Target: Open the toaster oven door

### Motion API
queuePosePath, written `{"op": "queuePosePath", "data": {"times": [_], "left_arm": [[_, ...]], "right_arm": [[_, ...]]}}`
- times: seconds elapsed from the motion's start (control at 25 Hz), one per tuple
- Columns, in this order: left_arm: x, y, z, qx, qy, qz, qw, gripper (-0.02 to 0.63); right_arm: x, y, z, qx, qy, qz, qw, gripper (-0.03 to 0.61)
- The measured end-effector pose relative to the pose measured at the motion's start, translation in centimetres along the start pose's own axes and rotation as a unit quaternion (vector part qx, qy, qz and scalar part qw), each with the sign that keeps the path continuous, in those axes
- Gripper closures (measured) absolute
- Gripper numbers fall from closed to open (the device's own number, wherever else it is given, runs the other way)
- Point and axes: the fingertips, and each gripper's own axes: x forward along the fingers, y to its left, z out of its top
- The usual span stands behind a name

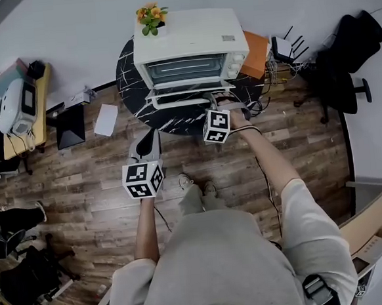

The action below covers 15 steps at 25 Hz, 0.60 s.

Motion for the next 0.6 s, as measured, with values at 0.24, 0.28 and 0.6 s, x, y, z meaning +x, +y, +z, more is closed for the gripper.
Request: {"op": "queuePosePath", "data": {"times": [0.24, 0.28, 0.6], "left_arm": [[-0.6, -1.7, -1.0, -0.001, 0.004, 0.007, 1.0000, 0.603], [-0.7, -1.9, -1.1, -0.001, 0.004, 0.008, 1.0000, 0.603], [-1.6, -3.5, -2.2, -0.003, 0.006, 0.014, 0.9999, 0.603]], "right_arm": [[-0.2, 1.1, -0.1, -0.002, -0.012, -0.009, 1.000, 0.489], [-0.3, 1.2, -0.1, -0.002, -0.014, -0.010, 1.000, 0.489], [-0.7, 2.3, -0.2, -0.005, -0.022, -0.015, 1.000, 0.500]]}}
